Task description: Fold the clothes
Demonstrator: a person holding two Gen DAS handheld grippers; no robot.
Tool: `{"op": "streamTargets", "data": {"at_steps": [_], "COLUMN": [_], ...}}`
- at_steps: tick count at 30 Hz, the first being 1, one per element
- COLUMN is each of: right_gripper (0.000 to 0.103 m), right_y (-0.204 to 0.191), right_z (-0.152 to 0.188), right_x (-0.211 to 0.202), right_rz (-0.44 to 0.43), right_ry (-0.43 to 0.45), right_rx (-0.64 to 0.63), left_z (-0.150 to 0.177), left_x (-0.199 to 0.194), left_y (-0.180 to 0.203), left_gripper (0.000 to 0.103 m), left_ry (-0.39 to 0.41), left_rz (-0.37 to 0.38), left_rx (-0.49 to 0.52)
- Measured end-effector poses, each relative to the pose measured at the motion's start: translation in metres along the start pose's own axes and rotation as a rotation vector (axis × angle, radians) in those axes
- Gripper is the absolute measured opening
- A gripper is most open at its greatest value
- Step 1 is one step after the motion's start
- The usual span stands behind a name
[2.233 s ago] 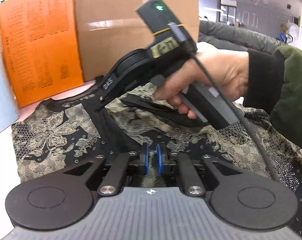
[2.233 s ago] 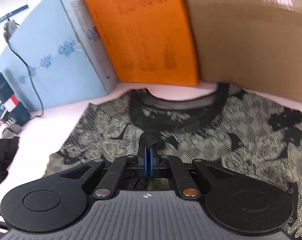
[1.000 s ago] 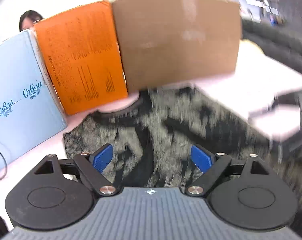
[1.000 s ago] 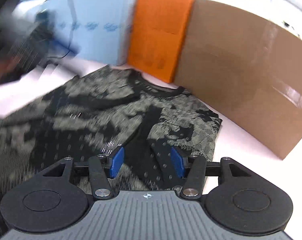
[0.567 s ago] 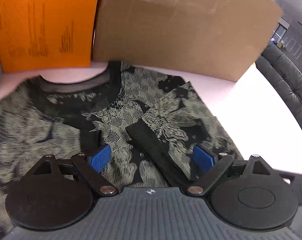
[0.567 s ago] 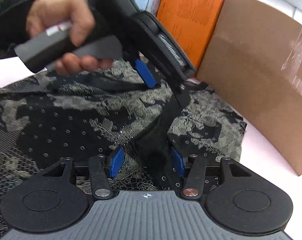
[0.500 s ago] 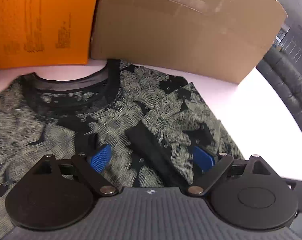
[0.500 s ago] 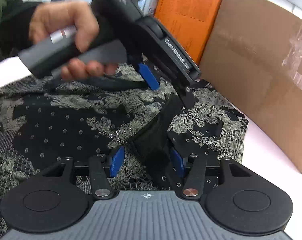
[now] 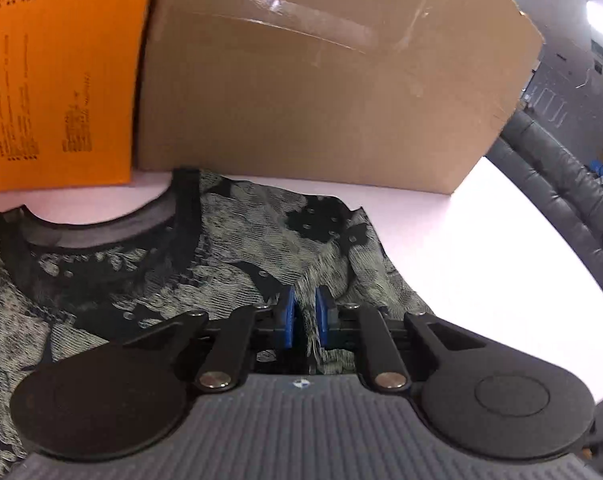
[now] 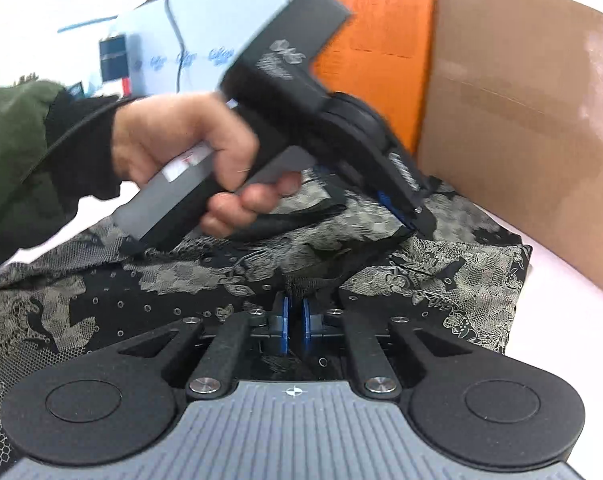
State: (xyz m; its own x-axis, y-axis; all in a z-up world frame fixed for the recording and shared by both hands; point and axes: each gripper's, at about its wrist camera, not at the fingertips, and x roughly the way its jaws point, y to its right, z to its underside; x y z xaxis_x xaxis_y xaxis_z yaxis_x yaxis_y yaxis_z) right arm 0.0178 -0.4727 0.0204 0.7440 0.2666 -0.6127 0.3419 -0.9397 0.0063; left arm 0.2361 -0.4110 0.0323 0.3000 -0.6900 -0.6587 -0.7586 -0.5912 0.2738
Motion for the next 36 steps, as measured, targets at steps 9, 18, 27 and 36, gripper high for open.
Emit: {"op": "streamTargets", "data": {"at_steps": [9,18,27,36], "right_gripper": [0.035,0.040,0.040,0.040], "right_y": [-0.018,-0.046,-0.086,-0.100], "right_z": [0.002,-0.015,-0.063,-0.092], "right_x": [0.011,-0.031,0.001,0.085], "right_rz": [0.018,0.037,0.004,0.071], "right_ry": [-0.055,0.001,-0.017,-0.062], "right_rx": [-0.042,-0.072,-0.068,-0.059], "left_z": [0.002,0.071,0.198,0.260], "left_x": [-0.067,-0.210,-0.252,-0.263], "left_y": [-0.016,-0.048,-0.021,-0.004], "left_gripper": [0.058,0.076,0.076,0.082], "left_ry": [0.051,0.092,0.000,0.117], "left_rz": [-0.039,-0.140,-0.029,0.175], "left_rx": [-0.022,0.050,0.198,0.160]}}
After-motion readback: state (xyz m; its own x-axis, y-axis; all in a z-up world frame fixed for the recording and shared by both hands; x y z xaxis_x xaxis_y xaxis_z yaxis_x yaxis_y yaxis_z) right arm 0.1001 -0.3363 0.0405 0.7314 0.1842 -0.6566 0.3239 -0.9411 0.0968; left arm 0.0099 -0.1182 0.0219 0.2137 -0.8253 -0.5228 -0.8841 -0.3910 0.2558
